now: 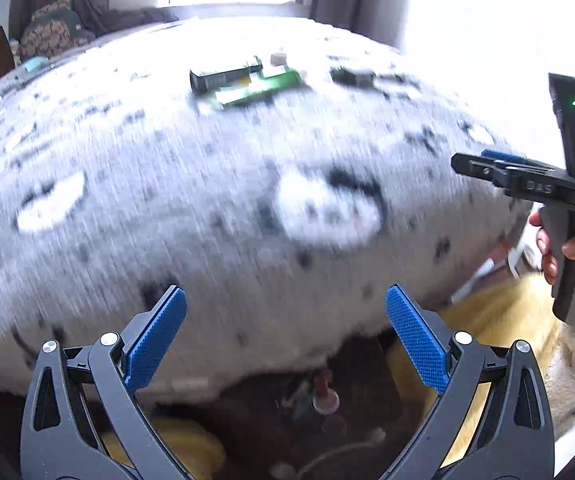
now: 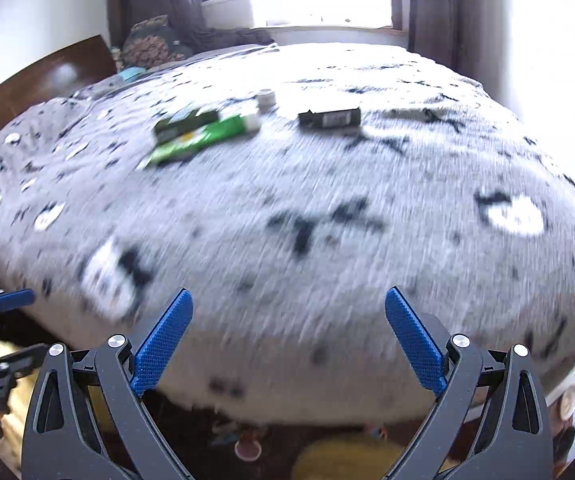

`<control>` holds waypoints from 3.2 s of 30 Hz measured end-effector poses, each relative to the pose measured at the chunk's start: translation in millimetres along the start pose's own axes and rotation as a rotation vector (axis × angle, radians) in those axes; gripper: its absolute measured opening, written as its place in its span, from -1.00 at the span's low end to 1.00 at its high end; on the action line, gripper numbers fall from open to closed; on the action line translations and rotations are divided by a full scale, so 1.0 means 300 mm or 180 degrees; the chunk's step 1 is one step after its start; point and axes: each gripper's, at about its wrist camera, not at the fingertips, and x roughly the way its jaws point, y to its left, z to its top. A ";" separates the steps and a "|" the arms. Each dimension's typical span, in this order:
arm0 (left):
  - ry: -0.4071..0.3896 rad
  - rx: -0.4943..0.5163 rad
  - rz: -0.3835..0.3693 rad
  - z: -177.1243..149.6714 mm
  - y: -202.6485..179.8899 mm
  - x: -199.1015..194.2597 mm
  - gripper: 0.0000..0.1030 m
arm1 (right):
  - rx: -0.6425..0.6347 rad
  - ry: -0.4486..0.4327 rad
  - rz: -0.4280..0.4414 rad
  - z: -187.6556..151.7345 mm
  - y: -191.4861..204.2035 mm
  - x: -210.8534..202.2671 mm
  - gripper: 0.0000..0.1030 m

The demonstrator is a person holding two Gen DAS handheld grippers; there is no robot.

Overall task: Collect trash
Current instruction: 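Grasp the green daisy tube with the left tool while the right tool grasps the olive-green bottle, then lower the tube and bottle below the bed edge and release them into the bin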

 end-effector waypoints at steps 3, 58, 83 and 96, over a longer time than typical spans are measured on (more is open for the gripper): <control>-0.0071 0.0010 0.0131 0.106 0.049 0.023 0.84 | 0.0007 -0.0006 -0.0089 0.099 -0.025 0.076 0.88; 0.0293 0.0426 0.0144 0.631 0.007 0.565 -0.30 | -0.0027 0.0133 0.0056 0.473 -0.135 0.382 0.68; -0.0042 0.0211 -0.0210 0.163 0.021 0.131 -0.70 | -0.0348 -0.0071 0.0535 -0.023 0.103 0.042 0.68; 0.0126 0.0582 0.0303 0.105 0.005 0.147 -0.67 | -0.0277 -0.0015 0.0674 -0.089 0.111 0.049 0.68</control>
